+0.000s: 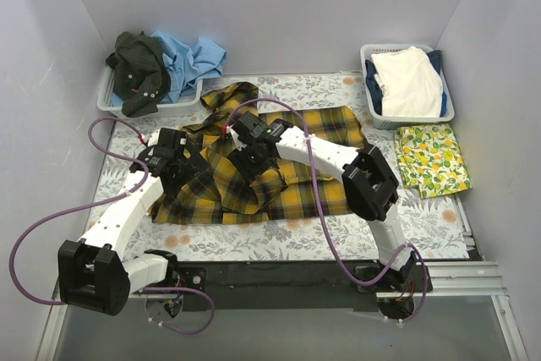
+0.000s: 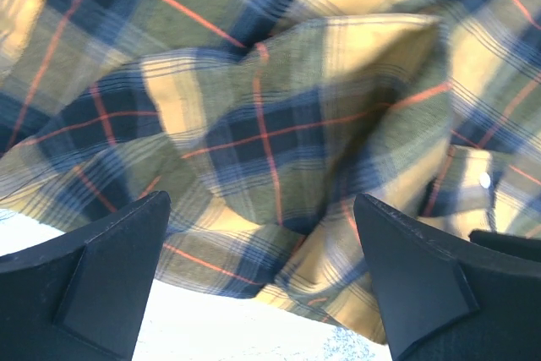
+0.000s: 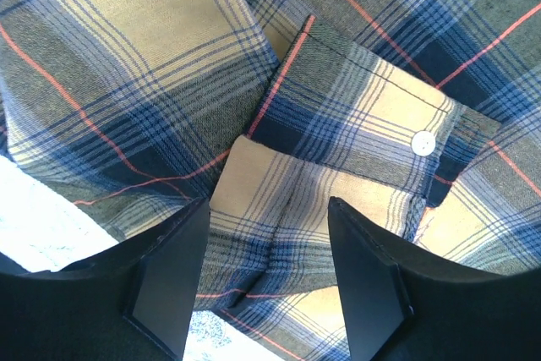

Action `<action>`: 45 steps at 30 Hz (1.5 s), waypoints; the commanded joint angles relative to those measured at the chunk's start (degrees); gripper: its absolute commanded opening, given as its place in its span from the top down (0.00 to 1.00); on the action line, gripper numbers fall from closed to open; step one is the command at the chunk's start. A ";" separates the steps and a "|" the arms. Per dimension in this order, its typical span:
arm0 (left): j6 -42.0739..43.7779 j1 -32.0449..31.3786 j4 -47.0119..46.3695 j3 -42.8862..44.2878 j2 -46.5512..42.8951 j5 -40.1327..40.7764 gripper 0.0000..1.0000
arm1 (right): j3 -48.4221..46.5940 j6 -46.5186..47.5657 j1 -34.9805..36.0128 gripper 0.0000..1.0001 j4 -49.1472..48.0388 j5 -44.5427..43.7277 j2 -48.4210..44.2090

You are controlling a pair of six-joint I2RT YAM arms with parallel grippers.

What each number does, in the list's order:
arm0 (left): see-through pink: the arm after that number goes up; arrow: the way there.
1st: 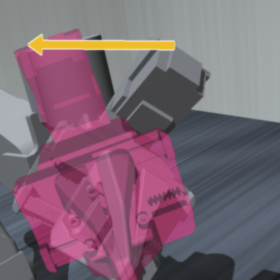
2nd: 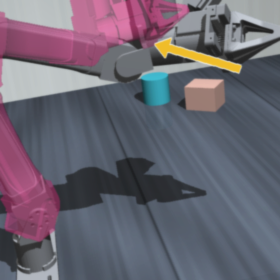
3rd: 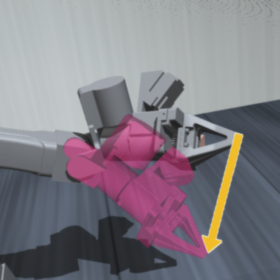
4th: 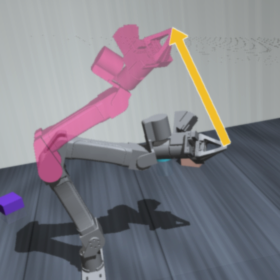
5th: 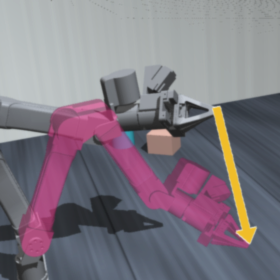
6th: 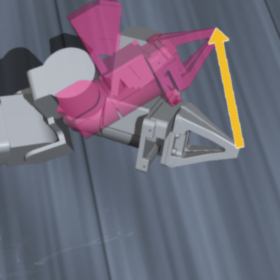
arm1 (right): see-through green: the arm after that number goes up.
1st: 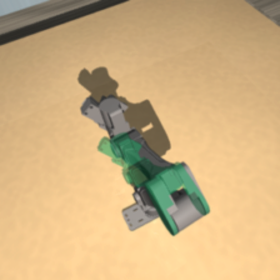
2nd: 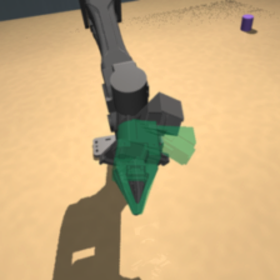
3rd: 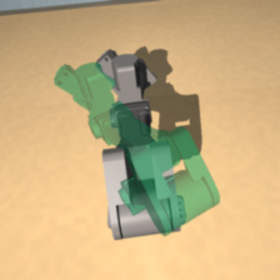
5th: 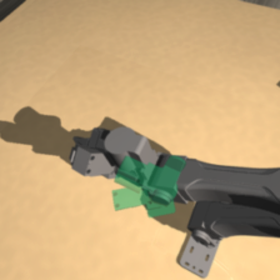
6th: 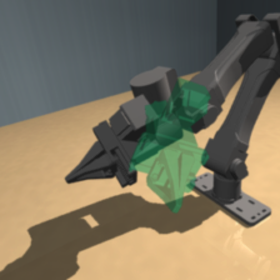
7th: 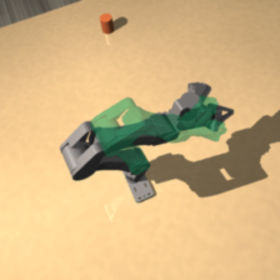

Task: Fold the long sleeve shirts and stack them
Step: Fold the shirt

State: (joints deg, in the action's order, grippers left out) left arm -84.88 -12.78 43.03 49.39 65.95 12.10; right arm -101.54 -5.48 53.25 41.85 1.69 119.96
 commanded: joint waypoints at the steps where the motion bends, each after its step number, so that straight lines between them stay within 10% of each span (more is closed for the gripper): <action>1: -1.51 2.31 1.27 -0.17 -0.39 2.14 0.08 | -2.09 1.34 1.15 0.33 -0.01 -1.34 1.59; 12: -0.99 6.36 0.13 -1.66 0.58 -0.58 0.08 | -0.86 -0.15 1.68 0.39 0.87 -8.27 3.00; 15: -0.72 7.24 -0.66 -2.80 0.75 -1.72 0.08 | -0.42 -1.55 1.50 0.53 1.66 -13.28 2.30; 19: -0.55 8.20 -1.45 -3.86 1.81 -2.60 0.08 | 0.63 -3.31 1.15 0.98 2.98 -17.86 0.11; 45: -2.39 12.69 -6.46 3.80 15.96 -16.22 0.08 | 31.74 -14.82 0.89 0.99 -7.56 -35.88 -41.38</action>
State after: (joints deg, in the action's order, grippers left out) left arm -85.60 -0.32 37.15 53.52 81.84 2.24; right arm -73.65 -16.91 54.35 39.79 -30.37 82.83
